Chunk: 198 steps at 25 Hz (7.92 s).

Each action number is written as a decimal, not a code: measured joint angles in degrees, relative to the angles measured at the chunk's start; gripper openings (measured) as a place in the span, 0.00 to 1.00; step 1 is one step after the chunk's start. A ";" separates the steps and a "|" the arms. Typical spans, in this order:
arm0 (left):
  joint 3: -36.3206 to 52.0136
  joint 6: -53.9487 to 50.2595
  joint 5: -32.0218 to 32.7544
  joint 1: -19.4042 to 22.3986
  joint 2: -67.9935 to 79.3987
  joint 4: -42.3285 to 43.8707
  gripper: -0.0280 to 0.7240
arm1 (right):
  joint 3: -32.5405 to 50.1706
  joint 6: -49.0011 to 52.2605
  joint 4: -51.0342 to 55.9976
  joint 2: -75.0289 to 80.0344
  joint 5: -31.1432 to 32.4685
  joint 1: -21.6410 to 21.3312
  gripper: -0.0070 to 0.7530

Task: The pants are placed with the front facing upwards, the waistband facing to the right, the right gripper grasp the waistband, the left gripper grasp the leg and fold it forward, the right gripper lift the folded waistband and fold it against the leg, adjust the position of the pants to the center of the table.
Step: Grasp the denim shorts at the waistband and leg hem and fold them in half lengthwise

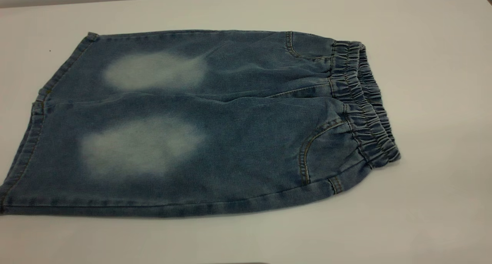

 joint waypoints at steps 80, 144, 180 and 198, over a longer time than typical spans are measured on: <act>-7.62 30.27 -26.72 0.00 64.15 -21.59 0.75 | 1.06 -43.04 56.19 77.34 -30.60 0.00 0.79; -11.82 33.86 -35.64 -9.32 84.65 -26.14 0.75 | -10.53 -92.88 94.35 119.42 -23.64 -0.11 0.76; -11.82 33.62 -35.64 -9.32 84.65 -26.43 0.75 | -9.70 -97.98 99.56 125.10 -19.06 -0.11 0.07; -11.82 33.55 -34.43 -9.32 84.65 -26.31 0.75 | -9.76 -99.40 99.56 125.10 -18.10 -0.11 0.39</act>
